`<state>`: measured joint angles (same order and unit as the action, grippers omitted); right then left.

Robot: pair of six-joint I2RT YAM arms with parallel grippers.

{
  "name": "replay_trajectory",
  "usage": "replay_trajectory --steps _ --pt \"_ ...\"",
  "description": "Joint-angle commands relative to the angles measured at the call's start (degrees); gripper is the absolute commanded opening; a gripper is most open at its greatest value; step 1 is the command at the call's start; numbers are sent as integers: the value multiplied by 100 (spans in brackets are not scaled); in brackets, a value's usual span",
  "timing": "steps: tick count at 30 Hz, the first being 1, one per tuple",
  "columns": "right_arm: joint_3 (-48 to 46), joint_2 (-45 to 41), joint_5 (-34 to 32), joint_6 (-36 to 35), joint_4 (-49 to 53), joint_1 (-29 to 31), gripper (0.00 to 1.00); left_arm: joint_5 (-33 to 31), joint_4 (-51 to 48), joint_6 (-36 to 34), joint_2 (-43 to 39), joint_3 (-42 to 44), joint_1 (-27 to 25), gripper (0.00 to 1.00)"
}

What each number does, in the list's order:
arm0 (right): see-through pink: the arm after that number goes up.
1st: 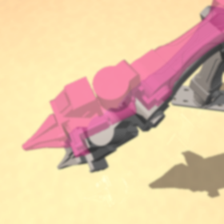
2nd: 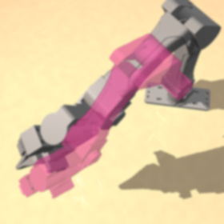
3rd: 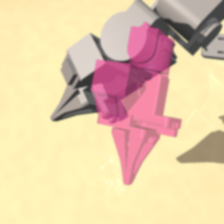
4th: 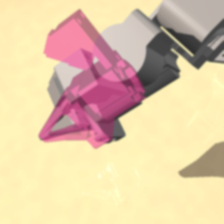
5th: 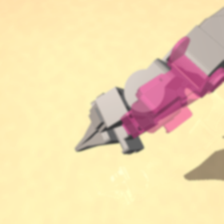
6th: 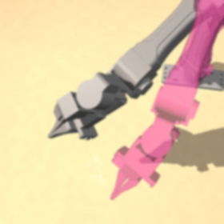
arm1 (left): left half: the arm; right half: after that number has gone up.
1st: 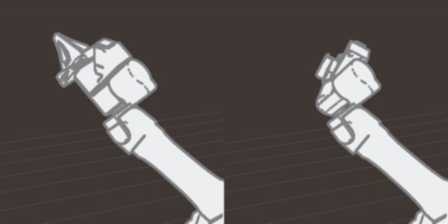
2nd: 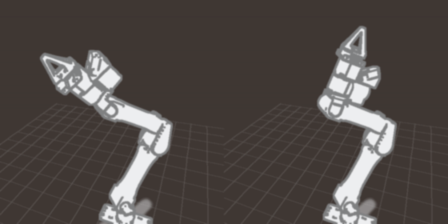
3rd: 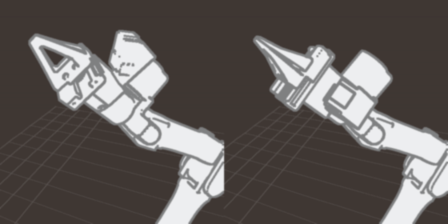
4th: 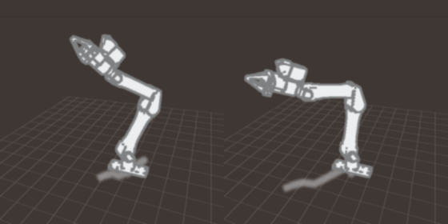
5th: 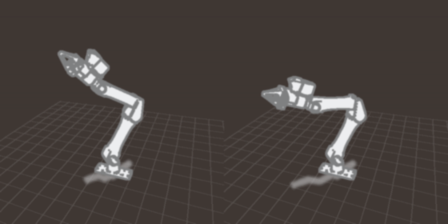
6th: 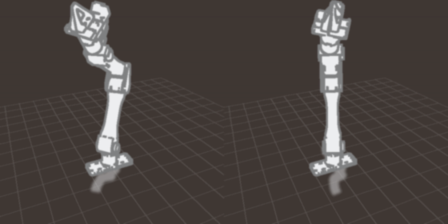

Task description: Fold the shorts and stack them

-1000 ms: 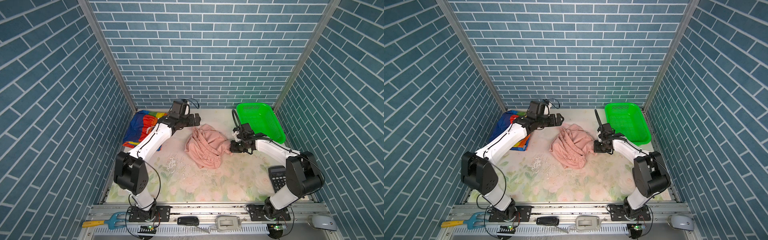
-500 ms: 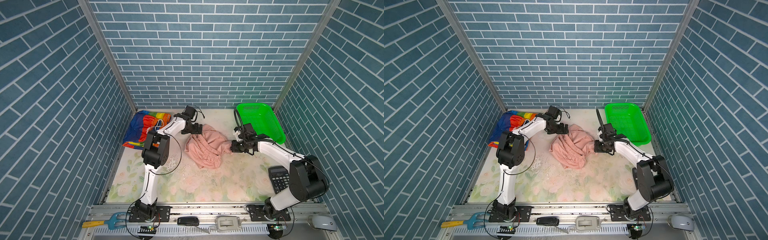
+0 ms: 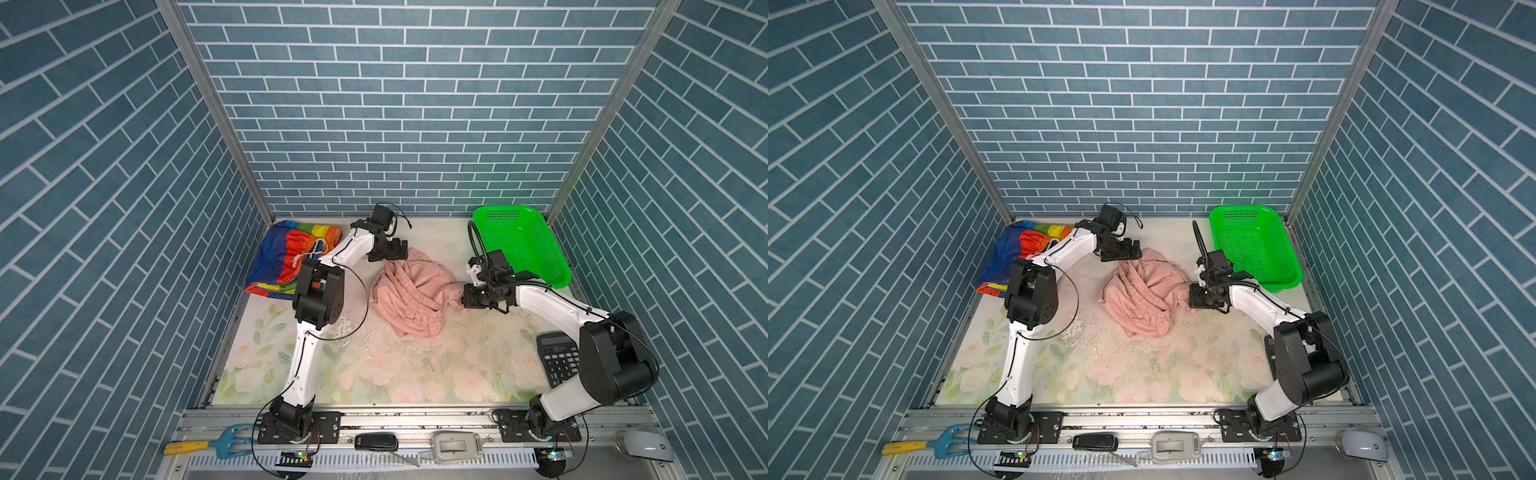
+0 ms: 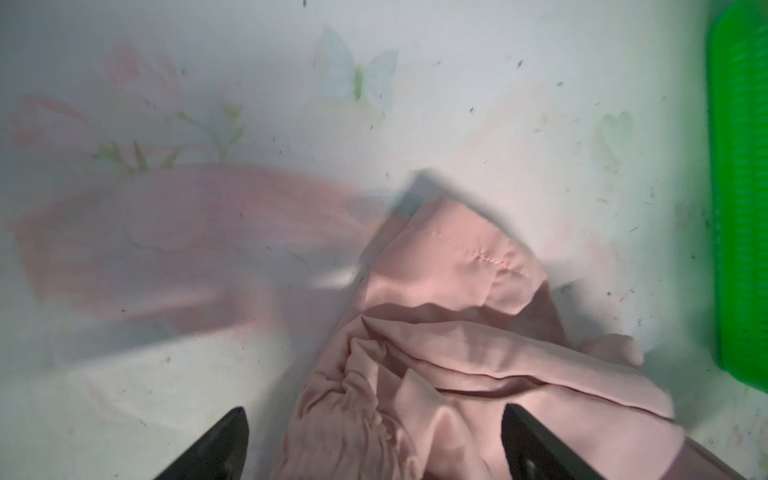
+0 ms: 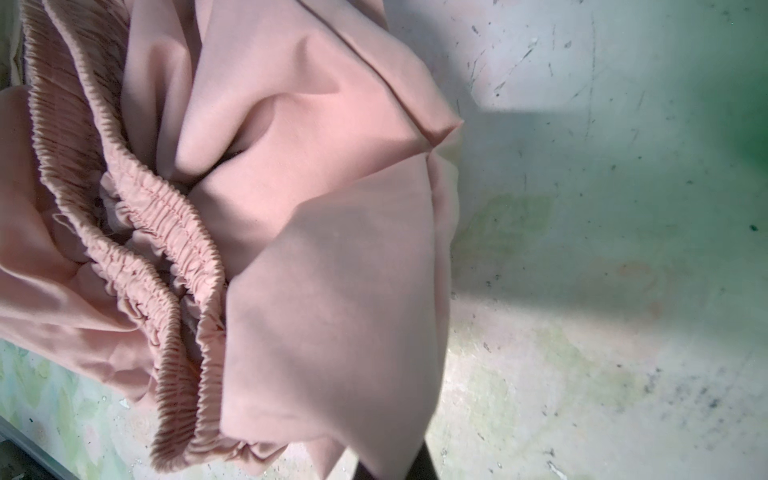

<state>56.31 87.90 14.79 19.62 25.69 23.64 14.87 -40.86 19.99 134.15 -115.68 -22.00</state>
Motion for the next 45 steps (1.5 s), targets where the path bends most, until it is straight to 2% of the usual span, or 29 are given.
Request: replay_trajectory --steps 1,3,9,16,18,26,31,35,39,42,45 --pt "-52 -168 -2 -129 -6 18 0 31 -236 120 -6 -9 132 94" --pt "-75 -160 -2 -124 -44 18 0 88 -132 182 -54 77 161 90" --pt "-139 -110 24 -81 -147 18 0 317 177 291 -125 211 175 59" --pt "-226 -124 51 -23 -226 14 0 489 296 318 -225 253 178 13" --pt "-218 -141 13 -60 -180 11 0 436 211 270 -381 201 204 4" --pt "442 -489 -103 -328 360 -333 0 86 -298 -28 -1523 -333 741 0" --pt "1087 -783 -320 -467 692 -585 0 111 -219 -102 -2392 -259 1149 0" --pt "1302 -1157 -543 -415 589 -695 0 447 231 -21 -3098 181 1415 0" --pt "1358 -1102 -564 -406 562 -798 0 586 1087 42 -3760 1098 1570 2" --pt "1502 -904 -488 -379 634 -860 0 768 1302 126 -3878 1446 1713 3" --pt "1880 -904 -458 -312 702 -948 0 1019 1368 186 -3894 1378 1760 3"
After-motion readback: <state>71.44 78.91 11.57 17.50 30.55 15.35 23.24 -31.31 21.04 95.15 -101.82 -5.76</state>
